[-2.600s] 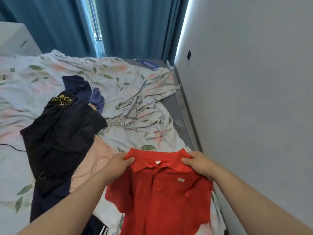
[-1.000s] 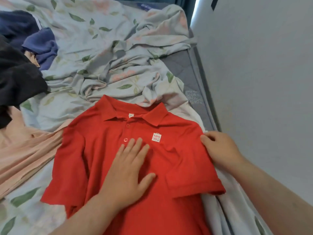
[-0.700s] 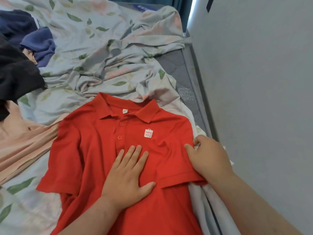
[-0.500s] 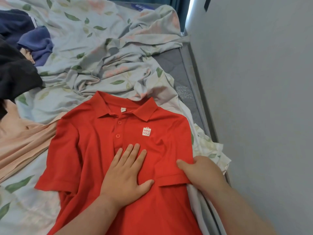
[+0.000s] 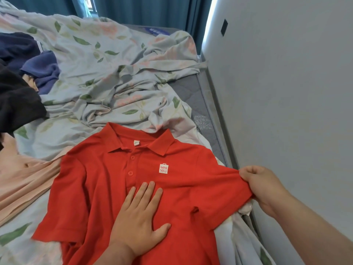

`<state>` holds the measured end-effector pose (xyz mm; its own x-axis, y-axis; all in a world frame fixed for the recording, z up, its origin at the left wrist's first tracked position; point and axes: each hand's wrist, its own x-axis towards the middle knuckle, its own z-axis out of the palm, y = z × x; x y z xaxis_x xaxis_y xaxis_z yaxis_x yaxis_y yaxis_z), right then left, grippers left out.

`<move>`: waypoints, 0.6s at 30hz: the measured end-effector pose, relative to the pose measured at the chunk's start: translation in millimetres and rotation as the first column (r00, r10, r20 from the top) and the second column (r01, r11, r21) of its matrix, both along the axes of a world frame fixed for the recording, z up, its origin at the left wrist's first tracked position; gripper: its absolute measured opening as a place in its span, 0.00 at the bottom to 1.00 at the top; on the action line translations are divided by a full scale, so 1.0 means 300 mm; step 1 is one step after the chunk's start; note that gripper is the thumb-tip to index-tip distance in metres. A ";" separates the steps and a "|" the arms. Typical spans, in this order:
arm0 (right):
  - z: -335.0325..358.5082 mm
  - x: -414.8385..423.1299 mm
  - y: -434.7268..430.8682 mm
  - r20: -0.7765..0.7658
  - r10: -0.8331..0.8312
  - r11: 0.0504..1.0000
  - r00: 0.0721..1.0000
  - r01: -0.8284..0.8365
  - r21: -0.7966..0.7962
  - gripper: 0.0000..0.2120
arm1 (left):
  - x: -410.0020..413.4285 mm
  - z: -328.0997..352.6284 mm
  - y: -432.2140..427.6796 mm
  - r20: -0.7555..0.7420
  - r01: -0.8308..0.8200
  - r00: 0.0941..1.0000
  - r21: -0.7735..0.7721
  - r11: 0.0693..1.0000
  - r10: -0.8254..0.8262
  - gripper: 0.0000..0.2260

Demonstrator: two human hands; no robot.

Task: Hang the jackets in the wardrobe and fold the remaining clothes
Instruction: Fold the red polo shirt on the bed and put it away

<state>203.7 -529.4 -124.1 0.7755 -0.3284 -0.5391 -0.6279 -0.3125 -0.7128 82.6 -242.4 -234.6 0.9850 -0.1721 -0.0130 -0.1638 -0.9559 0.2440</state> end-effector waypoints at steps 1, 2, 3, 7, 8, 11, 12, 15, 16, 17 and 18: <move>0.000 -0.002 0.017 -0.009 -0.066 0.997 0.998 0.066 0.029 0.15 | 0.002 0.001 -0.001 0.007 0.001 1.000 0.003 1.000 -0.001 0.40; -0.003 -0.014 0.034 -0.069 -0.139 0.985 0.988 0.145 0.088 0.19 | 0.002 0.000 -0.001 0.007 0.003 1.000 0.009 1.000 -0.003 0.40; -0.005 -0.037 0.053 -0.156 -0.193 0.960 0.969 0.220 0.174 0.21 | 0.003 -0.002 -0.001 0.006 0.004 1.000 0.011 1.000 -0.004 0.40; -0.039 -0.174 0.100 -0.220 -0.317 0.854 0.923 0.378 0.358 0.13 | 0.007 -0.013 0.001 0.012 0.006 1.000 -0.009 1.000 -0.006 0.40; -0.053 -0.202 0.111 -0.189 -0.346 0.850 0.919 0.392 0.350 0.12 | 0.009 -0.016 0.001 0.012 0.005 1.000 -0.012 1.000 -0.005 0.40; -0.111 -0.247 0.154 -0.151 -0.369 0.829 0.917 0.398 0.394 0.10 | 0.011 -0.016 0.004 0.022 -0.003 1.000 -0.011 1.000 0.004 0.40; -0.127 -0.256 0.169 -0.142 -0.372 0.835 0.917 0.398 0.380 0.08 | 0.010 -0.017 0.003 0.027 -0.001 1.000 -0.008 1.000 0.001 0.40; -0.166 -0.254 0.190 -0.055 -0.383 0.878 0.922 0.382 0.288 0.04 | 0.008 -0.017 0.005 0.031 -0.007 0.999 -0.019 1.000 0.008 0.40; -0.172 -0.243 0.183 -0.010 -0.396 0.886 0.918 0.385 0.259 0.06 | 0.008 -0.017 0.005 0.029 -0.007 1.000 -0.019 1.000 0.008 0.40; -0.176 -0.227 0.170 0.041 -0.411 0.890 0.911 0.391 0.233 0.07 | 0.007 -0.019 0.004 0.027 -0.009 1.000 -0.015 1.000 0.010 0.41; -0.173 -0.203 0.154 0.091 -0.424 0.895 0.901 0.401 0.195 0.06 | 0.008 -0.018 0.002 0.029 -0.013 1.000 -0.012 1.000 0.013 0.41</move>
<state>142.7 -483.3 -176.1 0.6556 -0.5479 -0.5197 -0.5742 0.0852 -0.8142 85.0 -241.8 -240.1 0.9870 -0.1595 0.0174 -0.1588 -0.9551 0.2502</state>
